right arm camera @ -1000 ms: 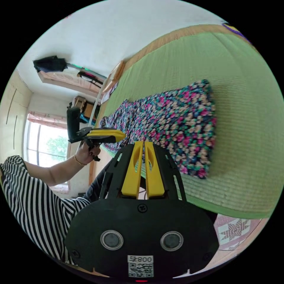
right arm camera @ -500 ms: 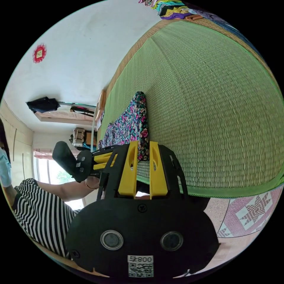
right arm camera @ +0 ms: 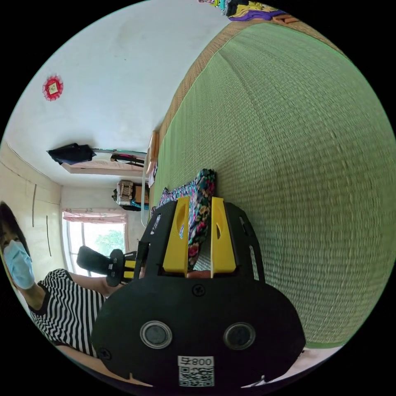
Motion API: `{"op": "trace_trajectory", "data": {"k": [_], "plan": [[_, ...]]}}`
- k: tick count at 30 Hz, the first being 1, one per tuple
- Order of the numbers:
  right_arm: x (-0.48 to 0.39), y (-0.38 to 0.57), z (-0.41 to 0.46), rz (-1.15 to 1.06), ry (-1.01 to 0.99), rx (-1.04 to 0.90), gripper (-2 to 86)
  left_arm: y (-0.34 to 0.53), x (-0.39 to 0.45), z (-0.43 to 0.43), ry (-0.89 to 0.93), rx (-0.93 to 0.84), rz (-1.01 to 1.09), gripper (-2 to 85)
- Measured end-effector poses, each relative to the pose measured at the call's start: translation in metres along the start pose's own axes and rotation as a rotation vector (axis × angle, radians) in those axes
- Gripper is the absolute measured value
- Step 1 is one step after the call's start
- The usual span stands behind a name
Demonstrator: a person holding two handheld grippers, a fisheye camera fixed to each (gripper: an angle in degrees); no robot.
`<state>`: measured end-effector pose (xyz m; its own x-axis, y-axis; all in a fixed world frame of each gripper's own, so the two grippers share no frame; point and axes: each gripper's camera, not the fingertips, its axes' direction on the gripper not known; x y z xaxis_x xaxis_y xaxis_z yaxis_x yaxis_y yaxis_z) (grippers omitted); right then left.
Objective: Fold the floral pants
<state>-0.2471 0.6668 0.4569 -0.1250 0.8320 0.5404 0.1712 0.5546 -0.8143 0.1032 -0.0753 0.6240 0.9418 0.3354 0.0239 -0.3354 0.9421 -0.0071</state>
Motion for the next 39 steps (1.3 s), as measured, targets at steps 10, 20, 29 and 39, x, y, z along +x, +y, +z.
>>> {"op": "trace_trajectory", "data": {"k": [10,20,29,39], "plan": [[-0.032,-0.008,-0.061,0.045,0.065,0.051,1.8,0.04,0.004,-0.02,0.094,0.097,0.011,1.6],[-0.17,0.004,-0.145,-0.016,0.179,0.272,1.3,0.111,-0.026,-0.078,0.249,0.285,-0.03,1.6],[-0.372,-0.03,-0.083,-0.229,0.158,0.229,1.2,0.265,-0.11,-0.162,0.275,0.494,-0.287,1.6],[-0.573,-0.082,0.079,-0.393,0.186,0.012,1.2,0.452,-0.2,-0.211,0.238,0.634,-0.639,1.5]]}}
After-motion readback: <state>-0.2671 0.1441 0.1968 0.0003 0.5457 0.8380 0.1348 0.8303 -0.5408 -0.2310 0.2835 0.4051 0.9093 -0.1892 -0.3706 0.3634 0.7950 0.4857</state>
